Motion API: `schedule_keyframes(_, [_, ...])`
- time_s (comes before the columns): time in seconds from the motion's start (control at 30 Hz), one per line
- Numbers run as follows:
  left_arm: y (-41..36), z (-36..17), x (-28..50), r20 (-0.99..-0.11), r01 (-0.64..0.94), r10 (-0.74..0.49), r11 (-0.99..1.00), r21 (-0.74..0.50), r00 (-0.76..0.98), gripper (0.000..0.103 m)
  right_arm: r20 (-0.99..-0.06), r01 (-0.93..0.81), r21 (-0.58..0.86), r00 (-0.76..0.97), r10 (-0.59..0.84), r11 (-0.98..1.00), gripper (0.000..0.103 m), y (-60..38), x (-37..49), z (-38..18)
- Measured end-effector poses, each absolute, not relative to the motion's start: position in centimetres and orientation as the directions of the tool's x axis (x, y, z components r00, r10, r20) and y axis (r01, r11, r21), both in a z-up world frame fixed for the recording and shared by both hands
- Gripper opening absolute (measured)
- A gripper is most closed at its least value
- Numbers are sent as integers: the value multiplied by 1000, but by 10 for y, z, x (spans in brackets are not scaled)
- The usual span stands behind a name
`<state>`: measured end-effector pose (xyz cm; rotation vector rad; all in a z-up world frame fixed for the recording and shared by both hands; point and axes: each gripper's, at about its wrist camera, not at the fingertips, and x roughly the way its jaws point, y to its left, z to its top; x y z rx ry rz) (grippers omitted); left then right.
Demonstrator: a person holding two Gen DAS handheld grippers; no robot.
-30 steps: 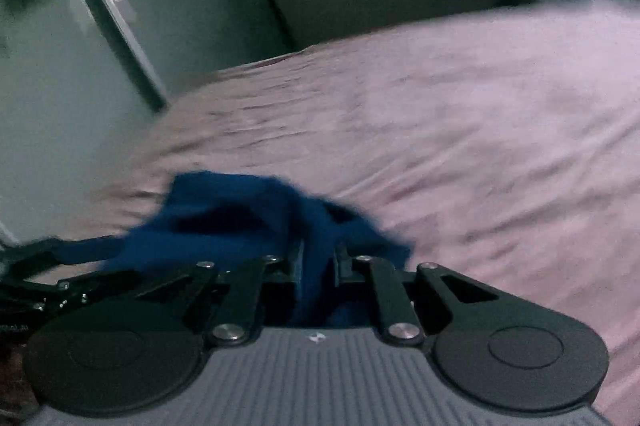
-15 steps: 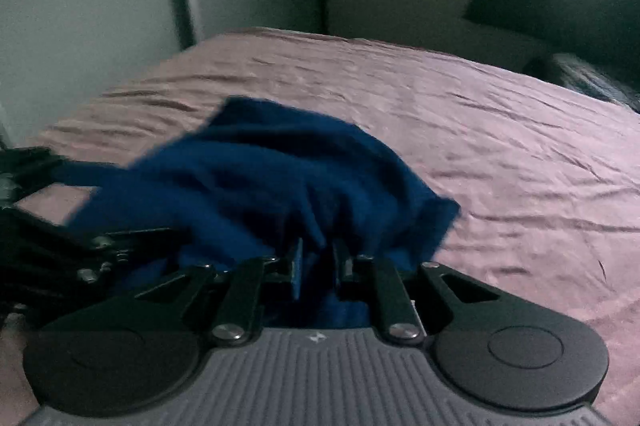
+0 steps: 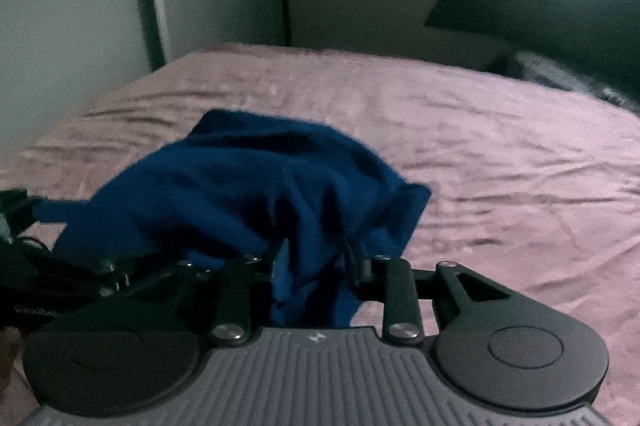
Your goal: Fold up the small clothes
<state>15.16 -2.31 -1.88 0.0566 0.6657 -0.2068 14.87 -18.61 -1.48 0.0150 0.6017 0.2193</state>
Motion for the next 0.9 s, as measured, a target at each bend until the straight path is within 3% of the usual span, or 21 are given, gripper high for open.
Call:
schedule_keyframes(0.13, [-23,-21,151,-622,198,-169,980,-23,765,100,-525,-222,110,814,247,969,29,-184,129,-7])
schedule_keyframes(0.3, [-22,-19,147,-631,183,-165,982,-37,758,100,-581,-221,52,787,209,974,30,-177,134,-25])
schedule_keyframes(0.57, [-21,-19,139,-638,174,-154,984,-31,754,102,-535,-230,93,809,244,969,30,-175,111,-8])
schedule_keyframes(0.73, [-20,-20,134,-643,173,-150,985,-28,751,102,-588,-223,39,783,203,974,30,-169,115,-24])
schedule_keyframes(0.9, [-19,-19,126,-633,169,-136,986,-9,762,102,-576,-187,68,795,192,980,39,-175,112,-26])
